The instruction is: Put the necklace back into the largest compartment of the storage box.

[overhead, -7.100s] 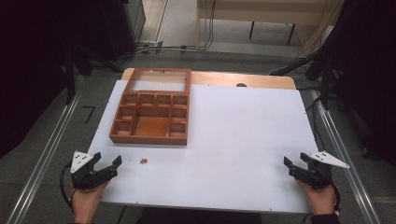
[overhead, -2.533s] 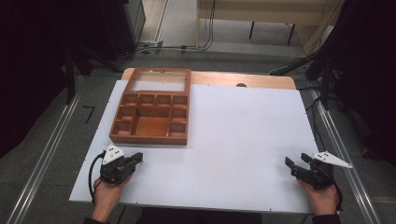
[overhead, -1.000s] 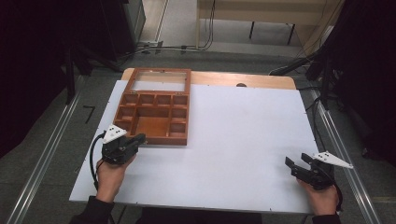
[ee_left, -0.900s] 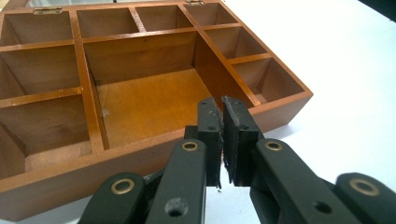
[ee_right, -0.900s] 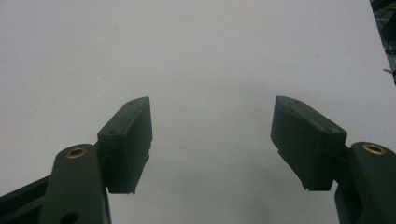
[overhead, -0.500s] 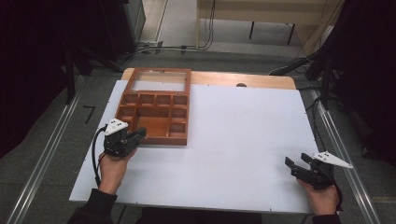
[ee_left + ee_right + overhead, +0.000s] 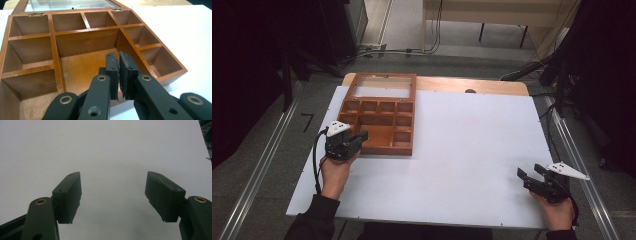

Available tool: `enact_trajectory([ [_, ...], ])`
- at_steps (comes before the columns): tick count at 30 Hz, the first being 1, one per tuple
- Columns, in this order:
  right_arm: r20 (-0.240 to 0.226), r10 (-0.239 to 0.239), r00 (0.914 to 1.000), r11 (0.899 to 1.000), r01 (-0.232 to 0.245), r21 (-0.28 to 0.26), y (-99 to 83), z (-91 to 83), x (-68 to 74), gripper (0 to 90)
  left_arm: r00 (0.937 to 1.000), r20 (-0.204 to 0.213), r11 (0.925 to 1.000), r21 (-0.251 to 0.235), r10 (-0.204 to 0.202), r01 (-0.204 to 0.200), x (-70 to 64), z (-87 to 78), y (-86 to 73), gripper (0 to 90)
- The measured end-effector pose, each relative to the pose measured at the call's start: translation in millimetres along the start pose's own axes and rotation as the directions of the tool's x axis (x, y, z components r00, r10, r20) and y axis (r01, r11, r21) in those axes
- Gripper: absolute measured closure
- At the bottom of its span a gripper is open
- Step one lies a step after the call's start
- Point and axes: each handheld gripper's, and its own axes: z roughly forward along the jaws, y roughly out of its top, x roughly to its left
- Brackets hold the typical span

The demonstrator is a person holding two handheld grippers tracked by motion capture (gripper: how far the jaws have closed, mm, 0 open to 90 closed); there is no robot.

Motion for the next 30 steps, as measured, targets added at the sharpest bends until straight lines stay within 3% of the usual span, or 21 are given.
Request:
enact_trajectory([
  [30, -0.005, 0.000, 1.0000, 1.000, 0.000, 0.000, 0.5, 0.4, 0.2, 27.6, 0.9974, -0.072, 0.9997, 0.022, 0.013, -0.011, 6.8, 40.6, 8.5, 86.1],
])
